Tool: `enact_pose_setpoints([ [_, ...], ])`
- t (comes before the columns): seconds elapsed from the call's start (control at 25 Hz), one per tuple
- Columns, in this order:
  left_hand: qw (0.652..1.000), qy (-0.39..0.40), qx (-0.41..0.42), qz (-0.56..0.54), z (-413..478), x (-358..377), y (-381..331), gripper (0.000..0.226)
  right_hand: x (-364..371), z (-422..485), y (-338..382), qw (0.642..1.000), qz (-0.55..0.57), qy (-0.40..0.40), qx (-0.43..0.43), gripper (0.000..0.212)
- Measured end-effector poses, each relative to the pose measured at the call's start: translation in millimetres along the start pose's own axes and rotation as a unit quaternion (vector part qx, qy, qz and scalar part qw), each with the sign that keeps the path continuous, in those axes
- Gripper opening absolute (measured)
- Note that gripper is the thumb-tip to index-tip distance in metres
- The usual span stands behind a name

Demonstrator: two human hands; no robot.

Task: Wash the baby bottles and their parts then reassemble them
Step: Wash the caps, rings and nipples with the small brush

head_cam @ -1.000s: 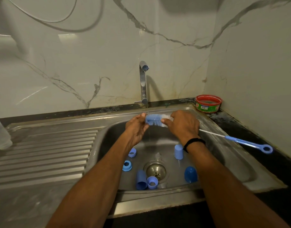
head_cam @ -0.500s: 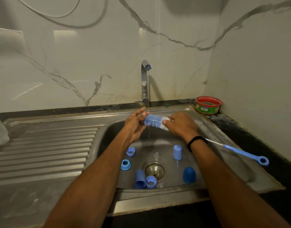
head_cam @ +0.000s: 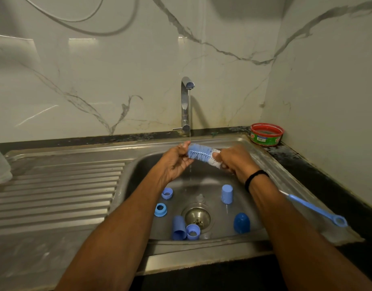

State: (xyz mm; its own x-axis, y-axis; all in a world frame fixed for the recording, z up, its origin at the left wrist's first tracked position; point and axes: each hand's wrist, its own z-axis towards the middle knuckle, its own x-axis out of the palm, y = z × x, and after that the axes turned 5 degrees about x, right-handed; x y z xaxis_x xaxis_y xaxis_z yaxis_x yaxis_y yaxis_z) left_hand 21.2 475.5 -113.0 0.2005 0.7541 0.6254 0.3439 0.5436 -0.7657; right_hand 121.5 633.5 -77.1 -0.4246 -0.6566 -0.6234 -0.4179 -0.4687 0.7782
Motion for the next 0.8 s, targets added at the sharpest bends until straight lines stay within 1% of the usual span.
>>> enact_pose_setpoints([
  [0.04,1.000,-0.004,-0.006,0.020,-0.8,-0.9,2.6,0.019,0.0,2.7,-3.5,0.998,-0.049,-0.012,-0.043,0.021],
  [0.12,0.997,-0.026,-0.010,0.075,-2.2,-3.2,8.4,0.031,2.7,-3.8,-5.7,0.973,-0.170,-0.071,-0.141,0.018],
  [0.16,0.995,-0.036,-0.005,0.089,-0.2,-5.4,10.2,0.035,4.4,-9.1,-3.6,0.964,-0.188,-0.096,-0.160,0.017],
  [0.2,0.996,-0.037,0.006,0.084,0.9,-7.3,9.4,0.033,6.7,-9.1,-2.6,0.965,-0.181,-0.106,-0.159,0.019],
  [0.24,0.997,-0.029,0.017,0.070,0.4,-8.1,6.0,0.029,7.9,-7.1,-0.6,0.976,-0.147,-0.097,-0.127,0.022],
  [0.32,0.999,-0.006,0.028,0.044,0.6,-10.0,0.6,0.027,4.4,-1.3,0.6,0.995,-0.066,-0.056,-0.050,0.025],
  [0.36,0.999,0.004,0.028,0.038,-0.4,-10.0,-0.7,0.026,1.8,0.2,-0.8,0.997,-0.056,-0.041,-0.042,0.027],
  [0.4,0.999,0.009,0.025,0.035,-1.8,-9.9,-1.1,0.024,2.0,1.9,-3.4,0.995,-0.071,-0.043,-0.062,0.030],
  [0.44,0.999,0.007,0.021,0.036,-3.5,-9.9,-0.2,0.023,2.0,-1.1,-4.3,0.988,-0.105,-0.056,-0.101,0.033],
  [0.52,0.999,-0.005,0.021,0.042,-2.6,-10.2,2.7,0.024,5.7,-7.2,-5.7,0.969,-0.164,-0.091,-0.163,0.029],
  [0.56,0.999,-0.006,0.027,0.041,-1.9,-9.8,2.0,0.022,7.8,-5.9,-5.7,0.966,-0.167,-0.101,-0.167,0.027],
  [0.6,0.999,0.000,0.034,0.035,-2.3,-9.4,0.1,0.019,8.9,-3.3,-4.3,0.972,-0.154,-0.101,-0.144,0.026],
  [0.64,0.999,0.012,0.041,0.025,-2.6,-8.7,-2.3,0.019,7.6,0.4,-3.2,0.984,-0.123,-0.085,-0.100,0.025],
  [0.72,0.998,0.045,0.046,0.003,-3.9,-6.5,-4.4,0.024,-0.5,6.5,-3.3,0.997,-0.057,-0.036,-0.024,0.027],
  [0.76,0.997,0.063,0.048,-0.002,-5.3,-5.9,-4.4,0.027,-4.0,8.2,-5.0,0.998,-0.051,-0.024,-0.017,0.030],
  [0.8,0.996,0.075,0.051,-0.001,-6.5,-6.1,-3.8,0.028,-4.9,9.9,-7.2,0.997,-0.063,-0.027,-0.033,0.033],
])
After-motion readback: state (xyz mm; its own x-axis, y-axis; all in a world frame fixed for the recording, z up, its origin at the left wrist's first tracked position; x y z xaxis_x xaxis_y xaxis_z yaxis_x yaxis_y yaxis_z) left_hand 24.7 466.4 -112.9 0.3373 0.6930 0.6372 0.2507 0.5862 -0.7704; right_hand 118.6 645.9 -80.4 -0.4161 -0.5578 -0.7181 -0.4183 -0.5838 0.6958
